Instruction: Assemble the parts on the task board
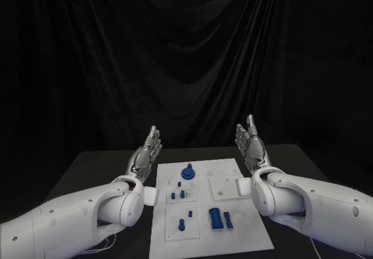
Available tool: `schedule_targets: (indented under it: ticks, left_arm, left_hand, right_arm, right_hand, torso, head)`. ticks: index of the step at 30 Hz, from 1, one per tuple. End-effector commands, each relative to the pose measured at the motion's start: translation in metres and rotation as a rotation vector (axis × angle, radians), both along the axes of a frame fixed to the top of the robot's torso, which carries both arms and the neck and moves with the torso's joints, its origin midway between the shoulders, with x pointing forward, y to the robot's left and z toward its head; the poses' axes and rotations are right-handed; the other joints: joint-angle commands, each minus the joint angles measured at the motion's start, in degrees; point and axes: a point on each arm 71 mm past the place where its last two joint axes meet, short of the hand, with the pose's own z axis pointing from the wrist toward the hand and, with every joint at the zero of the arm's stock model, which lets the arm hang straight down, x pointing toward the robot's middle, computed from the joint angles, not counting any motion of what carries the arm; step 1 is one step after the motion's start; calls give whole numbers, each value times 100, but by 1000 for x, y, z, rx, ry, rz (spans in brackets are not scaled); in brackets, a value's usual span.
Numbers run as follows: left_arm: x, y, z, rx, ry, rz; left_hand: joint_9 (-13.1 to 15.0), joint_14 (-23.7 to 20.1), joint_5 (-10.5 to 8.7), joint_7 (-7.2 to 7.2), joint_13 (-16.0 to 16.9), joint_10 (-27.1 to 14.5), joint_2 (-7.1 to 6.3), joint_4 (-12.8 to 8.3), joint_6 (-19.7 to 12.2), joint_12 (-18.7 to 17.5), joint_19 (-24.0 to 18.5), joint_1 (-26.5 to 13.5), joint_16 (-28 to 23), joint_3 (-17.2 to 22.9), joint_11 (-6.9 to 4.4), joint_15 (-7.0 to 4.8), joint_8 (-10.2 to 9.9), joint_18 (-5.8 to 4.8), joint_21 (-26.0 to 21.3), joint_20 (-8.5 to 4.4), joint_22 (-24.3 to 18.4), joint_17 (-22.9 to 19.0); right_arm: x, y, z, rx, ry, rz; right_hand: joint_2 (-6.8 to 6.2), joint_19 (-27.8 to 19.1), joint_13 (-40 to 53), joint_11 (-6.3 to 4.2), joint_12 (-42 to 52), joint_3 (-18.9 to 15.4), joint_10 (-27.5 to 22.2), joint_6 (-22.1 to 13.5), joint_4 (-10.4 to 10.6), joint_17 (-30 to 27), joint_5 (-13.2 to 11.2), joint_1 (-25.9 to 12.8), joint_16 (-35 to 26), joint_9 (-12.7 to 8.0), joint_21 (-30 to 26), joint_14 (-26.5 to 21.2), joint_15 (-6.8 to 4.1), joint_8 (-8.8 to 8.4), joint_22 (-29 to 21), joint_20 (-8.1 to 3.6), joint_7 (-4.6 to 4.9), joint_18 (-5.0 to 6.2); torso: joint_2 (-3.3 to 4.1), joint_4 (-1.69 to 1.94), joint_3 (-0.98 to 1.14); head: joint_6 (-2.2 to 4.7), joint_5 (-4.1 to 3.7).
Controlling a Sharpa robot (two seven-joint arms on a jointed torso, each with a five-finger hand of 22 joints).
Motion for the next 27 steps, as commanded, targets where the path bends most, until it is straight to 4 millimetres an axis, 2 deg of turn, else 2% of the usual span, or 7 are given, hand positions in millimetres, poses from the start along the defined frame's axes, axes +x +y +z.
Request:
schedule_targets:
  ticks: [1,19,21,22,27]
  left_arm:
    - [3,6,2,45,52,164]
    - [5,4,6,47,54,188]
    - [5,4,6,47,54,188]
    - [5,4,6,47,54,188]
    - [5,4,6,47,54,188]
  left_hand:
    - [-6,8,-211,7,-6,-3,-209,-290,-109,-38,6,-645,-21,123,58,-30,-27,-119,-20,-31,-7,-9]
    - [-6,8,-211,7,-6,-3,-209,-290,-109,-38,6,-1337,-21,123,58,-30,-27,-119,-20,-31,-7,-9]
    - [-6,8,-211,7,-6,-3,-209,-290,-109,-38,6,-1528,-21,123,58,-30,-27,-119,-20,-31,-7,-9]
    - [-6,8,-211,7,-6,-3,-209,-290,-109,-38,6,-1961,-21,123,58,-30,-27,-119,-20,-31,-7,-9]
    - [-6,8,-211,7,-6,-3,-209,-290,-109,-38,6,-1961,-21,123,58,-30,-27,-119,-20,-31,-7,-9]
  right_arm:
    - [0,-4,-2,27,25,-57]
    - [0,-4,-2,27,25,-57]
    - [0,-4,-2,27,25,-57]
    - [0,-4,-2,27,25,-57]
    - [0,-4,-2,27,25,-57]
  right_hand:
    - [7,-2,-6,-20,-21,-1,0,-27,-15,-6,-20,-36,-19,-7,-20,-2,-30,-20,-6,-30,-5,-42]
    - [7,-2,-6,-20,-21,-1,0,-27,-15,-6,-20,-36,-19,-7,-20,-2,-30,-20,-6,-30,-5,-42]
    - [7,-2,-6,-20,-21,-1,0,-27,-15,-6,-20,-36,-19,-7,-20,-2,-30,-20,-6,-30,-5,-42]
    - [7,-2,-6,-20,-21,-1,0,-27,-15,-6,-20,-36,-19,-7,-20,-2,-30,-20,-6,-30,-5,-42]
    - [7,-2,-6,-20,-21,-1,0,-27,-15,-6,-20,-36,-19,-7,-20,-2,-30,-20,-6,-30,-5,-42]
  torso:
    - [-7,-4,-8]
    - [-7,-4,-8]
    - [-7,-4,-8]
    - [-7,-4,-8]
    - [-7,-4,-8]
  head:
    - [14,1]
    - [14,1]
    - [14,1]
    - [14,1]
    - [14,1]
